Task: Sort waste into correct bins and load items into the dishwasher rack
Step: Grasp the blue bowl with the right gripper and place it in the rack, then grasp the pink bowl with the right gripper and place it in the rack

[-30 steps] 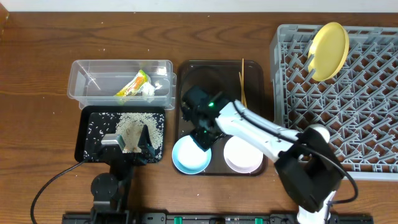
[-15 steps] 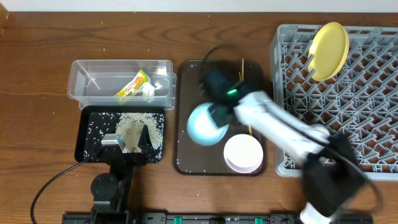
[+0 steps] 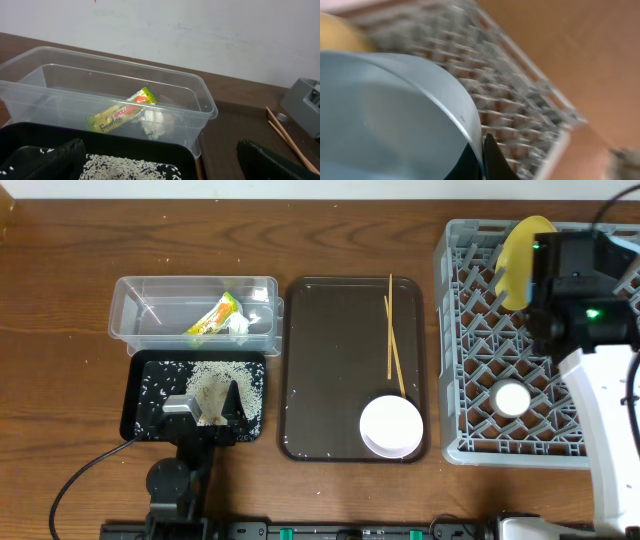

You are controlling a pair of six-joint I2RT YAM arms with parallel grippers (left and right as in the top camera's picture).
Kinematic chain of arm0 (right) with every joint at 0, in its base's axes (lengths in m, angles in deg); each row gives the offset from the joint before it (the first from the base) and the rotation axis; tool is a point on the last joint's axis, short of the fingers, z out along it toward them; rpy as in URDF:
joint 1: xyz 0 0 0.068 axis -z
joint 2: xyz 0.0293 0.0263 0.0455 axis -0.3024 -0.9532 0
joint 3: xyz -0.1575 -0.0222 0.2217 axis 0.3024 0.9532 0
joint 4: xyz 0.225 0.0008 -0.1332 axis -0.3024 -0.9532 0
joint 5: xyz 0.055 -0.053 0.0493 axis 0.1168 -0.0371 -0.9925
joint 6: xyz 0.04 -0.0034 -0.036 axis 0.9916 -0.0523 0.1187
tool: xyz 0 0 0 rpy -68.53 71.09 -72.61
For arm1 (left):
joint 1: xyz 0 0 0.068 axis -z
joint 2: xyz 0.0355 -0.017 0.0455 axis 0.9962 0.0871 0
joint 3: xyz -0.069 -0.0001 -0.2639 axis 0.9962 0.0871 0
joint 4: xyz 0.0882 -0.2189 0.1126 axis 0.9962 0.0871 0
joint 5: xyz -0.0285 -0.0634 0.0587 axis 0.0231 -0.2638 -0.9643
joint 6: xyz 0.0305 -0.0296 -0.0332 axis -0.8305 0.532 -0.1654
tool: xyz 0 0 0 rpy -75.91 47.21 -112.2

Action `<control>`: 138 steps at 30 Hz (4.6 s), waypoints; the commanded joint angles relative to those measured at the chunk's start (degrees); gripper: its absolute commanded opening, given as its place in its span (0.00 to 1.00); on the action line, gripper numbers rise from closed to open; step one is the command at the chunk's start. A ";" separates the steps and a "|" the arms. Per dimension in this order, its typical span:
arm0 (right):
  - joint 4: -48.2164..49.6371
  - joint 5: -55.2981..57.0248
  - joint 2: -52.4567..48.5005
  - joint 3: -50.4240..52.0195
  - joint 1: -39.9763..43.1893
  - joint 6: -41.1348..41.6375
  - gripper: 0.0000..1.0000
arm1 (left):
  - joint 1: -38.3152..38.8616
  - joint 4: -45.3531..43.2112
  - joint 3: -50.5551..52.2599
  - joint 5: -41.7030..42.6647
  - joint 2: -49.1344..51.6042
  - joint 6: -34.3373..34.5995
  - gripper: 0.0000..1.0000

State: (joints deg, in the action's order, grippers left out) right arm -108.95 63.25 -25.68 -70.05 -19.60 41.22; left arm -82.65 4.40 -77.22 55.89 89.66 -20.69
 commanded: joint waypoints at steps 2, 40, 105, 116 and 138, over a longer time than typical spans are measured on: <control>-6.12 7.02 -1.92 1.07 1.70 6.47 0.01 | -0.20 1.81 1.01 0.63 -0.26 -0.48 0.98; -12.31 18.51 -23.76 1.14 -5.88 4.63 0.06 | -0.20 1.81 1.01 0.63 -0.26 -0.48 0.98; -4.07 -26.03 -5.97 1.20 -20.17 -3.17 0.01 | -0.20 1.81 1.01 0.63 -0.26 -0.48 0.98; -6.60 15.87 8.13 1.44 -1.14 8.81 0.01 | -0.20 1.81 1.01 0.61 -0.26 -0.48 0.98; -5.90 13.05 -21.66 2.62 14.97 6.29 0.01 | -0.20 1.81 1.01 0.61 -0.26 -0.48 0.98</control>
State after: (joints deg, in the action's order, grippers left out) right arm -114.94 75.32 -45.42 -67.62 -2.64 47.75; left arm -82.65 4.40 -77.22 55.89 89.63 -20.69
